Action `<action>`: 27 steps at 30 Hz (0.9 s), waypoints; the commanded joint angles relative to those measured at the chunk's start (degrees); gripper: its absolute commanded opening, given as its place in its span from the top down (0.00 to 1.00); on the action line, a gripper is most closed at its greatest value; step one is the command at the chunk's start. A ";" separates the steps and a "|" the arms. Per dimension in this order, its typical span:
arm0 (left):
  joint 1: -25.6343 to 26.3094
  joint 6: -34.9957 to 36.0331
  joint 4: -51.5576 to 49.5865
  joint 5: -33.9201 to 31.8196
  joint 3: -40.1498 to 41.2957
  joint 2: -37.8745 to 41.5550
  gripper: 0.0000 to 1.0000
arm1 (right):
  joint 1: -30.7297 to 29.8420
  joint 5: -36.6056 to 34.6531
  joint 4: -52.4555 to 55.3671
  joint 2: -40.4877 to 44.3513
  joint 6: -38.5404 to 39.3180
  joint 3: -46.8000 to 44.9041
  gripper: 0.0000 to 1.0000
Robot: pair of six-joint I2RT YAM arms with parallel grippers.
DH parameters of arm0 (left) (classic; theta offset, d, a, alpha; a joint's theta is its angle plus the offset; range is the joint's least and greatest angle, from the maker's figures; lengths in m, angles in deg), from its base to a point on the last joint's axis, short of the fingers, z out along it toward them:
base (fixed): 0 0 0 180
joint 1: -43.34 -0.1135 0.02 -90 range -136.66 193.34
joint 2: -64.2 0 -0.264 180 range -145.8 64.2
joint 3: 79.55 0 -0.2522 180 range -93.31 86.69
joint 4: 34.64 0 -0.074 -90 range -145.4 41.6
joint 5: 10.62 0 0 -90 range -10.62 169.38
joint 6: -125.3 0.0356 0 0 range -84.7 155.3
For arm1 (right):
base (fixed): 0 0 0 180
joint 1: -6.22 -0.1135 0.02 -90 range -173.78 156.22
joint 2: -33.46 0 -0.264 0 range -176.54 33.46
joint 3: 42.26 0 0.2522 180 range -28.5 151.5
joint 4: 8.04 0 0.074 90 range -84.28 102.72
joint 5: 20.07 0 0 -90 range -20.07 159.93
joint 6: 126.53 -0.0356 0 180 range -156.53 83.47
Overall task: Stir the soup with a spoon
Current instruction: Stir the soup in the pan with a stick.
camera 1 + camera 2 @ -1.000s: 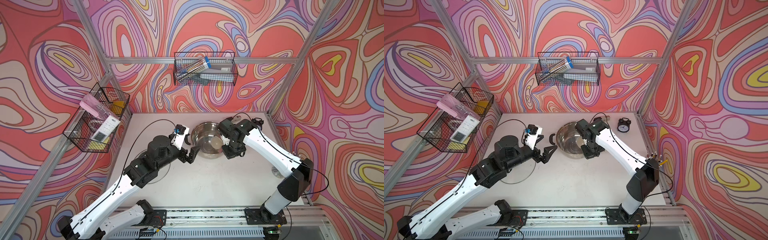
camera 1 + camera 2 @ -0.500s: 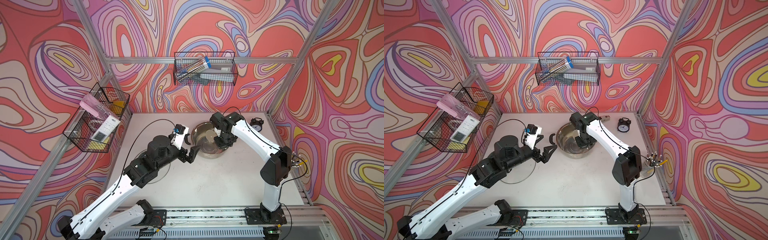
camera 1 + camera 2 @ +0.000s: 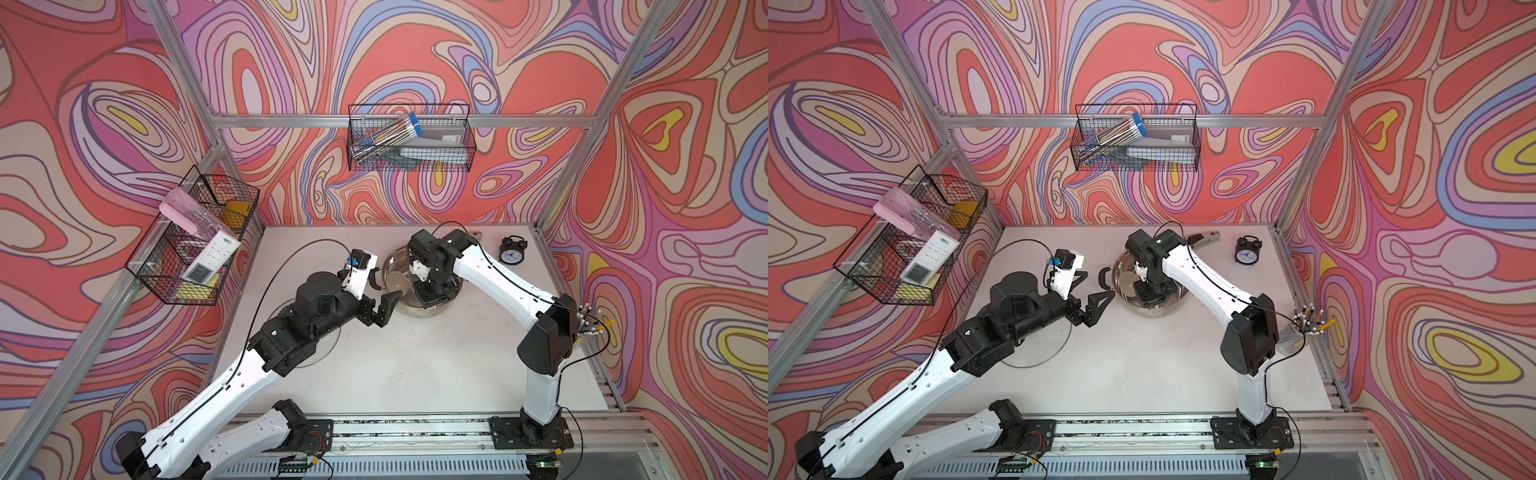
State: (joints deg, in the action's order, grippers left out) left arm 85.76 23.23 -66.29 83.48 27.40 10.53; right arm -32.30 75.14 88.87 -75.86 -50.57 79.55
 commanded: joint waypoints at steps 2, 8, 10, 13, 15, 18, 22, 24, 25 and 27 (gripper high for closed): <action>0.30 -0.49 2.40 -0.05 1.09 0.76 0.01 | 0.03 -0.59 1.15 6.42 -2.39 -4.27 1.00; 0.30 -1.02 2.41 0.10 1.37 0.37 0.01 | 0.05 -5.03 4.48 11.21 -2.42 -9.19 1.00; 0.30 -1.09 2.42 0.45 1.49 0.16 0.01 | 0.11 -7.26 5.76 11.77 -2.29 -10.20 1.00; 0.37 -1.28 4.22 0.60 1.45 -0.07 0.01 | 0.90 -10.77 6.93 11.93 -2.48 -10.91 1.00; 0.38 -1.37 4.35 0.62 1.54 -0.03 0.01 | 2.07 -11.94 6.31 12.02 -2.59 -10.77 1.00; 0.39 -1.37 4.27 0.55 1.46 0.13 0.01 | 3.59 -13.46 5.31 11.04 -2.74 -9.23 1.00; 0.39 -1.37 3.76 -0.04 1.48 0.71 0.01 | 4.84 -15.33 4.60 8.17 -2.07 -5.93 1.00; 0.39 -1.37 3.48 -0.25 1.47 1.07 0.01 | 5.50 -16.04 4.23 5.44 -1.52 -4.26 1.00; 0.38 -1.33 3.34 -0.39 1.54 1.27 0.01 | 5.71 -16.55 3.90 4.49 -1.19 -3.34 1.00; 0.39 -1.43 3.24 -0.60 1.54 1.62 0.01 | 6.00 -17.45 3.52 2.52 -0.62 -1.35 1.00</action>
State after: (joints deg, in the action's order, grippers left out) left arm 85.80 22.18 -63.86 83.61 28.58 10.72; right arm -26.81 60.67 94.27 -70.70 -52.17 75.59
